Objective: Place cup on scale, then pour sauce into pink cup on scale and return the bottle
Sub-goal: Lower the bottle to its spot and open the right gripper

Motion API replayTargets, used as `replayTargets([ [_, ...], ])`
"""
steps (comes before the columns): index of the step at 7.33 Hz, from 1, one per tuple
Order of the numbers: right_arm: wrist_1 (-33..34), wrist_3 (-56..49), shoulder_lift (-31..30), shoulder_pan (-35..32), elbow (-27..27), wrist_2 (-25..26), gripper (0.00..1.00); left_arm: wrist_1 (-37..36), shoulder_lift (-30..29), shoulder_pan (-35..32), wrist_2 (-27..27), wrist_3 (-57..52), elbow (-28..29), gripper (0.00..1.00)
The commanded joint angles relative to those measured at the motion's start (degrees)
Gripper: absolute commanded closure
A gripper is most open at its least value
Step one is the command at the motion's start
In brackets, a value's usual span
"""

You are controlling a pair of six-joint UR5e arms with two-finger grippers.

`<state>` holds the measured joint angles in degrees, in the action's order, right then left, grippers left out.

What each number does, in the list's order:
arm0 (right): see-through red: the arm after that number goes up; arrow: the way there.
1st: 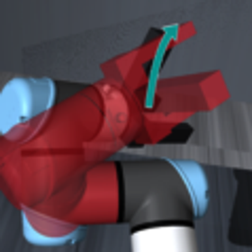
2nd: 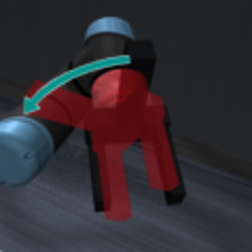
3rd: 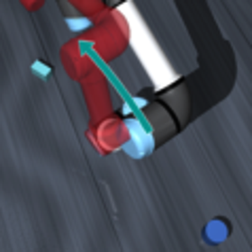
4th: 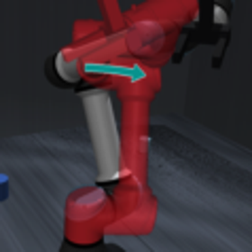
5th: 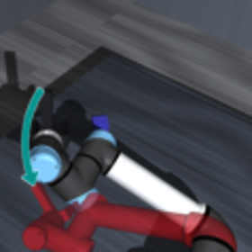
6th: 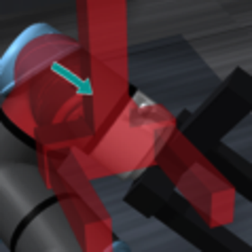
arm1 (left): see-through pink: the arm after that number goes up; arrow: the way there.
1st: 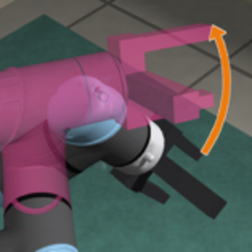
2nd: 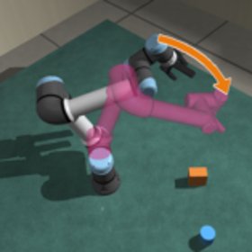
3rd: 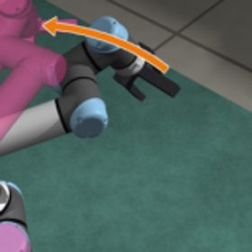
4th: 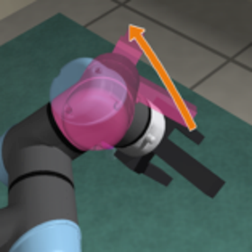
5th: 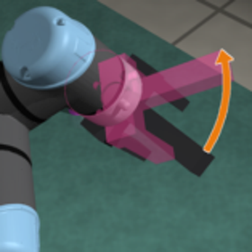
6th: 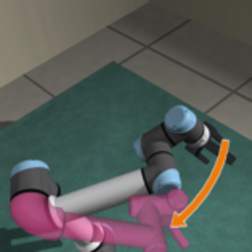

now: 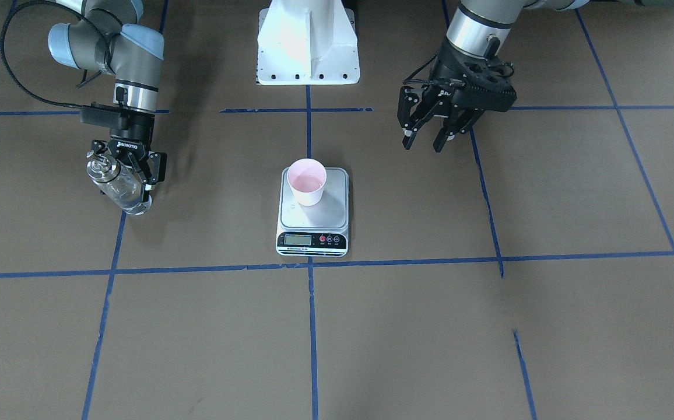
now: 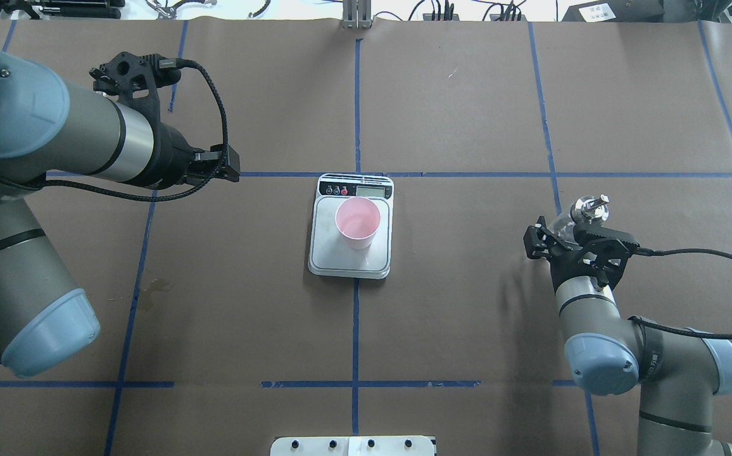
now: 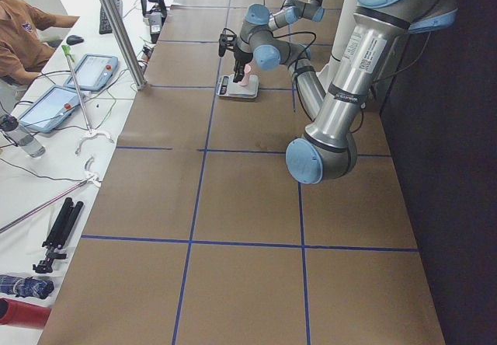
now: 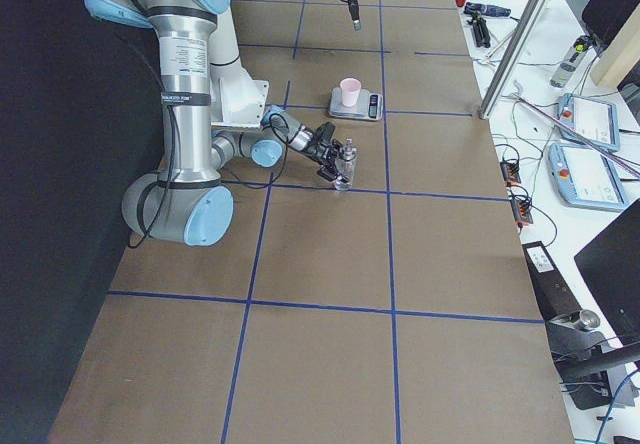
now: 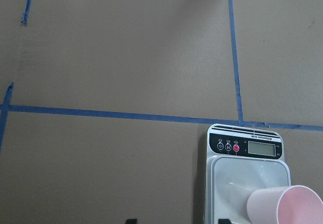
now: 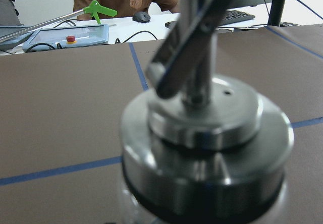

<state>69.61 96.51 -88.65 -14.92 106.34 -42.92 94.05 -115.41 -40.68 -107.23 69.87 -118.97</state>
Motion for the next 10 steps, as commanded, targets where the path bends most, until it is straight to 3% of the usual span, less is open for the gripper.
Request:
replayTargets([
  [1,0.0,0.0,0.0,2.7,0.3,1.9,0.00,0.0,0.0,0.0,0.0,0.0,0.0,0.38],
  [2,0.0,0.0,-0.6,4.4,0.3,2.9,0.00,0.0,0.1,0.1,0.0,0.0,0.0,0.38],
  [6,-0.1,-0.1,-11.5,10.7,10.2,2.4,0.00,0.1,0.5,0.1,0.0,-0.1,0.1,0.38],
  [8,-0.2,-1.8,-16.7,10.1,14.9,-4.7,0.00,0.3,1.0,-0.2,-0.3,-1.1,0.3,0.39],
  [10,-0.2,-10.3,-18.4,6.5,15.2,-11.3,0.00,0.1,4.6,-1.8,-0.3,-14.2,0.6,0.38],
])
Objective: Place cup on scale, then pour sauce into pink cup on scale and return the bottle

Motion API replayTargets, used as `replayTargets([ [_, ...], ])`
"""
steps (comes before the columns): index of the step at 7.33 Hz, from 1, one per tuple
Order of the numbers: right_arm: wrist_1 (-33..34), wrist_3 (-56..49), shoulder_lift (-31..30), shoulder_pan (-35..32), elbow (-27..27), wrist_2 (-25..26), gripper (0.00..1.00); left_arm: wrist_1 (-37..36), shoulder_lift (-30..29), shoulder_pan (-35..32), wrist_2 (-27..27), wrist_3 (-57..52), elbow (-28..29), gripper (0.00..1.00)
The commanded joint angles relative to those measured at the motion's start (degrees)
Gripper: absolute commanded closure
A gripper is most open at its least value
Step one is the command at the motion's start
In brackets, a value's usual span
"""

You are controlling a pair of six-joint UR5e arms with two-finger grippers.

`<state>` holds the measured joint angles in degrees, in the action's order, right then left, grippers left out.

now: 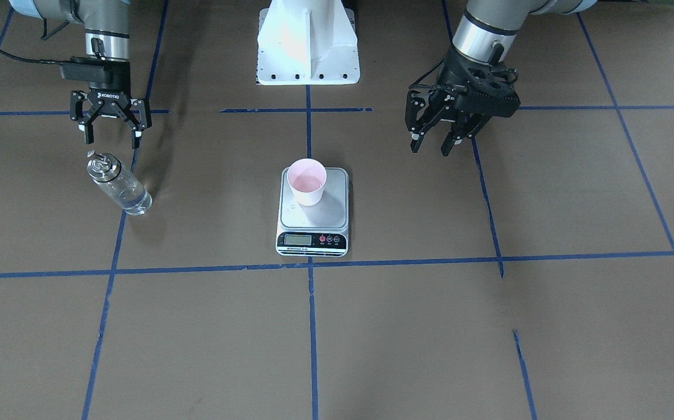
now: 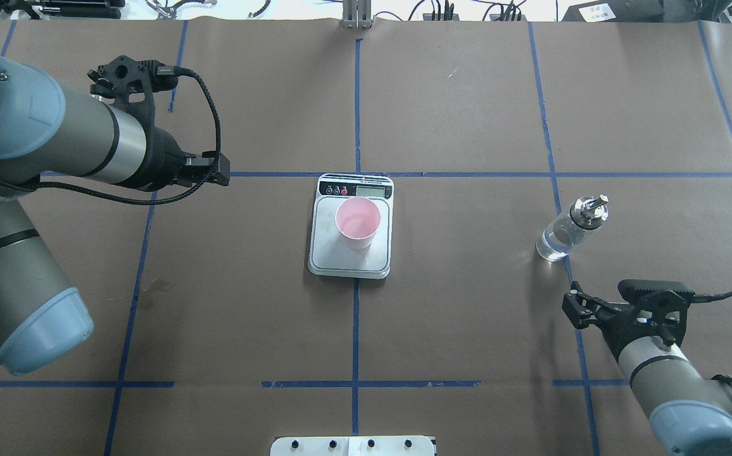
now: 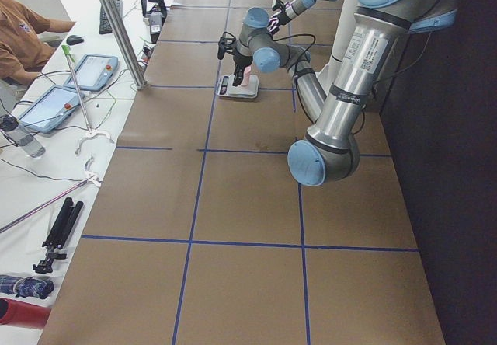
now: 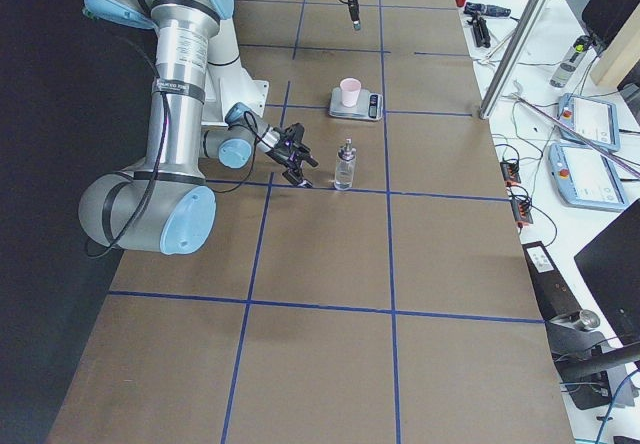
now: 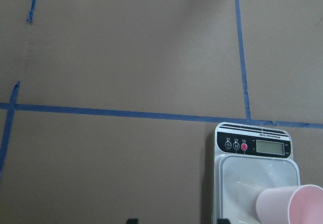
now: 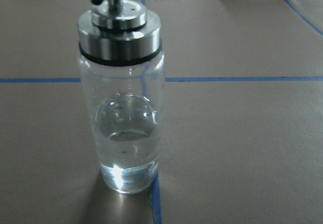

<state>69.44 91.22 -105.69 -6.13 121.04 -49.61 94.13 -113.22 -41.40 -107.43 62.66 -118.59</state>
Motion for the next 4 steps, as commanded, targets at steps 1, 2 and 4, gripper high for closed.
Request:
replayTargets([
  [1,0.0,-9.5,-3.0,-4.7,0.9,-7.7,0.00,0.1,5.2,-3.6,-0.2,-14.4,0.6,0.38],
  [2,-0.1,-16.8,-3.5,-8.4,1.1,-12.6,0.00,0.2,6.2,-7.1,-3.3,-20.4,1.3,0.38],
  [4,0.0,-24.3,-3.8,-12.1,0.2,-17.3,0.00,0.1,7.1,-14.5,-8.7,-31.6,4.3,0.37],
])
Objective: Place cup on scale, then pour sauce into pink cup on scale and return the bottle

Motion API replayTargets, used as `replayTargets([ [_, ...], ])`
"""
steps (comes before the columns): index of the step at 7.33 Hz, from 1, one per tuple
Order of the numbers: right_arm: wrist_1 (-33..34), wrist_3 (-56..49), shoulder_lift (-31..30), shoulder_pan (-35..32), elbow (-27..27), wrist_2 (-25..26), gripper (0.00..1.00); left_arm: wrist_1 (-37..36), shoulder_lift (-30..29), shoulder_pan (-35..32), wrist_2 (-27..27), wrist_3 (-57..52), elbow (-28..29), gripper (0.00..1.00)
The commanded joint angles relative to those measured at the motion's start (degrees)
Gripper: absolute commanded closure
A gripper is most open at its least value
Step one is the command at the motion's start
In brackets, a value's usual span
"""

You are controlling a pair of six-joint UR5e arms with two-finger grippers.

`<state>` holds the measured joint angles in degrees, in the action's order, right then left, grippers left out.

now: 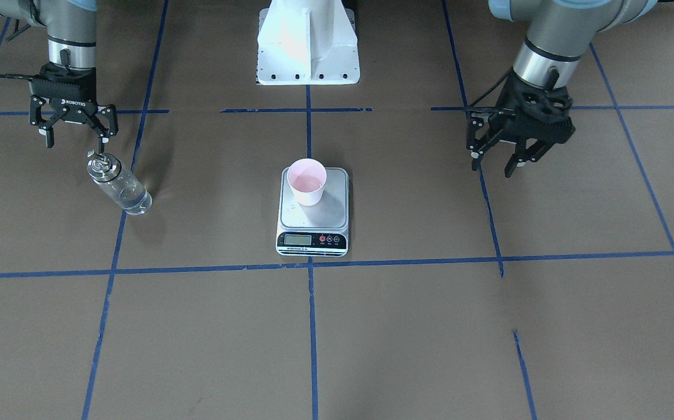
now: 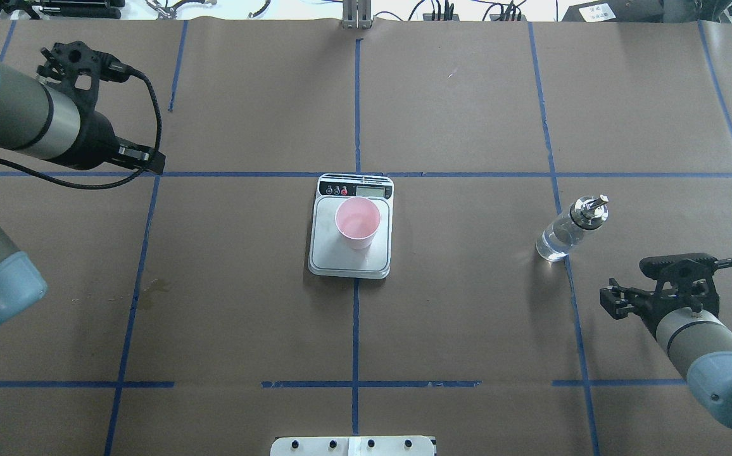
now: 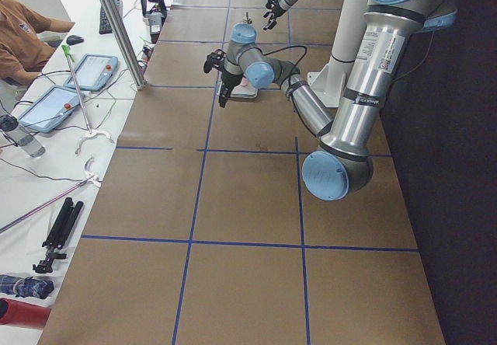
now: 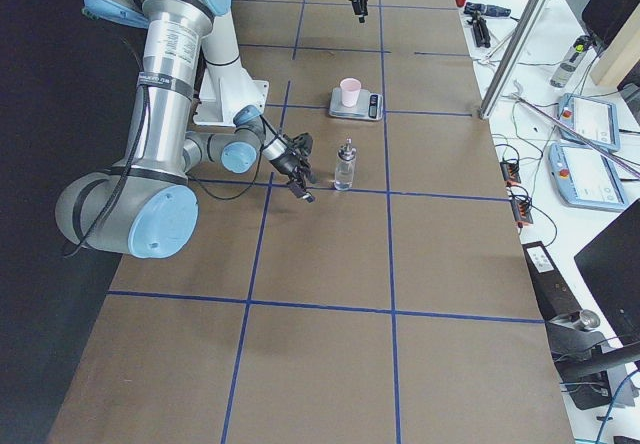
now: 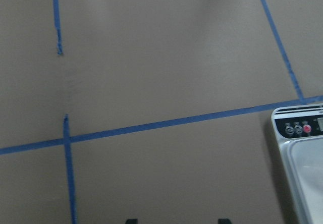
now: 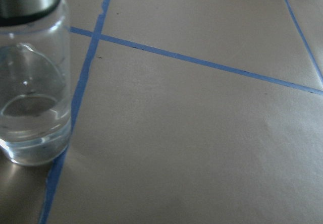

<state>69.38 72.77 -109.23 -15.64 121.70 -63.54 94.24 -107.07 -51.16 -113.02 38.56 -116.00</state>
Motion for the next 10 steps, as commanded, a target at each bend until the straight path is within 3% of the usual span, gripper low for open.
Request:
replayTargets([
  [1,0.1,-12.5,-0.3,-7.2,-0.8,-8.1,0.00,0.2,1.2,-9.3,-5.1,-13.9,4.3,0.37],
  [3,-1.7,-25.9,-0.1,-18.8,-1.5,-21.0,0.00,0.4,1.2,-18.0,-10.5,-26.5,11.3,0.36],
  [5,-9.0,-36.3,0.9,-34.5,-7.5,-38.2,0.00,0.5,3.1,-23.6,-14.9,-30.2,14.2,0.34],
  [6,-8.9,-42.1,1.9,-45.3,-9.3,-49.1,0.00,0.5,4.1,-27.9,-16.8,-35.9,16.2,0.34],
  [7,-3.7,-54.3,6.6,-58.5,-14.5,-60.6,0.00,0.0,5.7,-32.0,-18.7,-45.9,21.0,0.34],
  [8,9.7,-65.2,12.5,-64.5,-16.1,-63.8,0.00,0.2,6.1,-35.2,-18.4,-51.3,26.0,0.32],
  [9,27.3,-76.3,21.4,-68.2,-16.2,-62.7,0.00,0.2,5.7,-39.6,-18.2,-51.9,27.7,0.00],
  [10,34.1,-86.3,23.1,-68.8,-16.9,-61.5,0.00,-0.6,6.0,-41.5,-18.2,-51.9,28.6,0.00],
])
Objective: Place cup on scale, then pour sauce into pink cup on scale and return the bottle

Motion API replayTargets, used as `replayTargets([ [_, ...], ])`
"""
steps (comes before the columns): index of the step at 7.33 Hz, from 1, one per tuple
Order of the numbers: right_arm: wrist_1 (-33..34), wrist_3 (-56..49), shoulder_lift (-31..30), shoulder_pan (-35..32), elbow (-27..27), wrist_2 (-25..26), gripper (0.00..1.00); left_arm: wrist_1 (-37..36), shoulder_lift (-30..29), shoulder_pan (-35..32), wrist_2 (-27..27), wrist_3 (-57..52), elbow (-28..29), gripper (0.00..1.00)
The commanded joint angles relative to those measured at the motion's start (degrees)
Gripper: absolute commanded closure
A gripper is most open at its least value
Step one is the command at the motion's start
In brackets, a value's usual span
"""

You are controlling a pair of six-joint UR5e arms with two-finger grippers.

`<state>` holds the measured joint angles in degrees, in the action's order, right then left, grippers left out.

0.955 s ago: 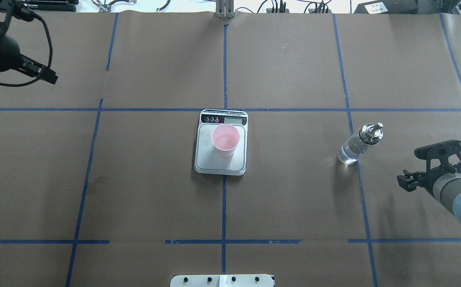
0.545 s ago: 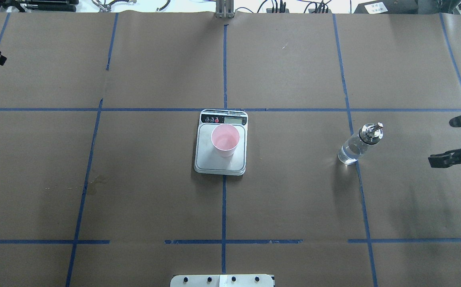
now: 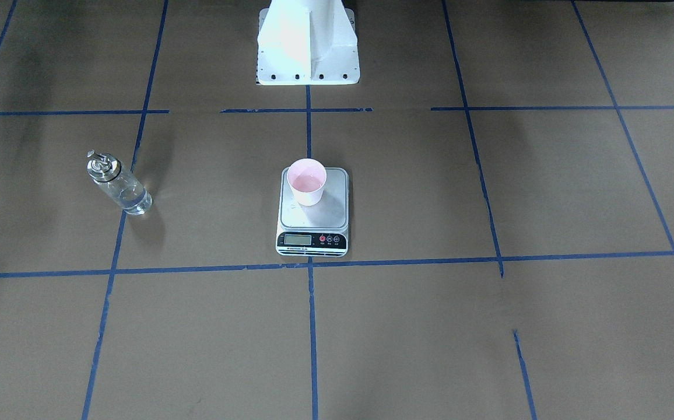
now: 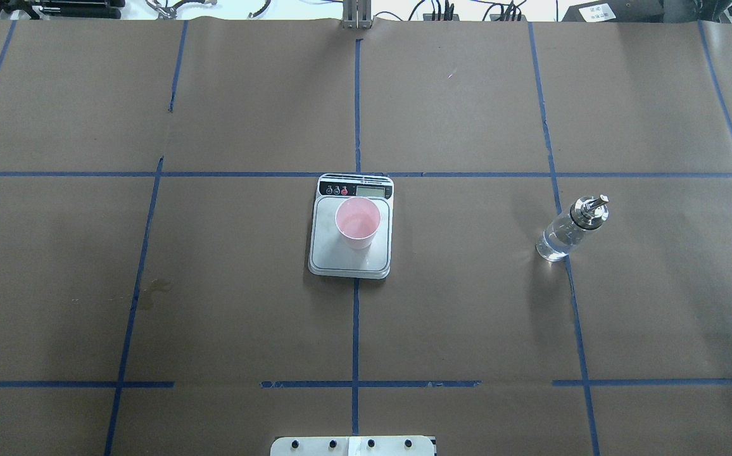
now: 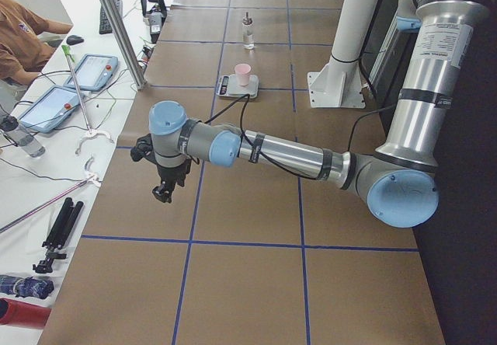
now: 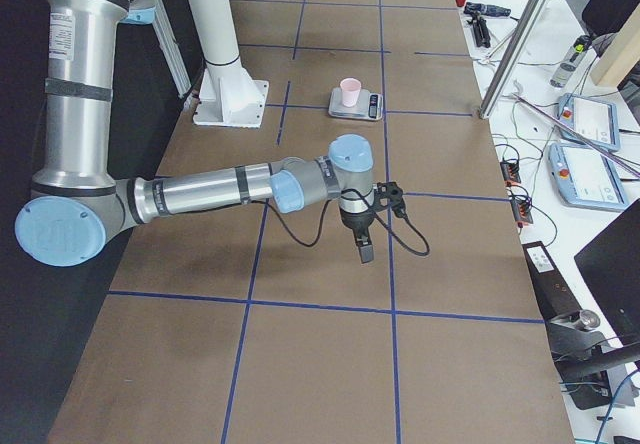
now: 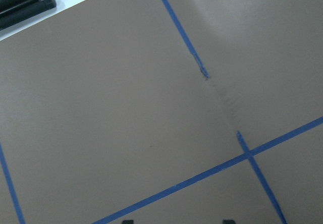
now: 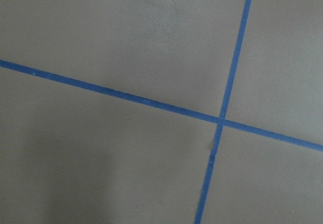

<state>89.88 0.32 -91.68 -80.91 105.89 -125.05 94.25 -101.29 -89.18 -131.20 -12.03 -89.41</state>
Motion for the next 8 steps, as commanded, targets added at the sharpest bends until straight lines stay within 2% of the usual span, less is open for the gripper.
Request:
replayTargets([
  [1,13.5,-15.8,5.4,-4.6,-4.2,-0.6,0.00,-4.5,0.2,-3.8,-0.3,-1.1,3.0,0.00],
  [3,13.5,-15.6,4.6,-4.9,-6.1,-4.4,0.00,-6.0,0.9,-3.7,-0.7,1.9,5.1,0.00],
  [5,13.3,-16.2,4.5,-4.9,-6.8,-4.3,0.00,-4.5,3.2,-3.3,-0.2,1.7,4.1,0.00],
  [8,13.4,-16.2,4.5,-4.9,-7.1,-4.4,0.00,-1.4,3.0,-1.6,0.2,1.8,4.1,0.00],
])
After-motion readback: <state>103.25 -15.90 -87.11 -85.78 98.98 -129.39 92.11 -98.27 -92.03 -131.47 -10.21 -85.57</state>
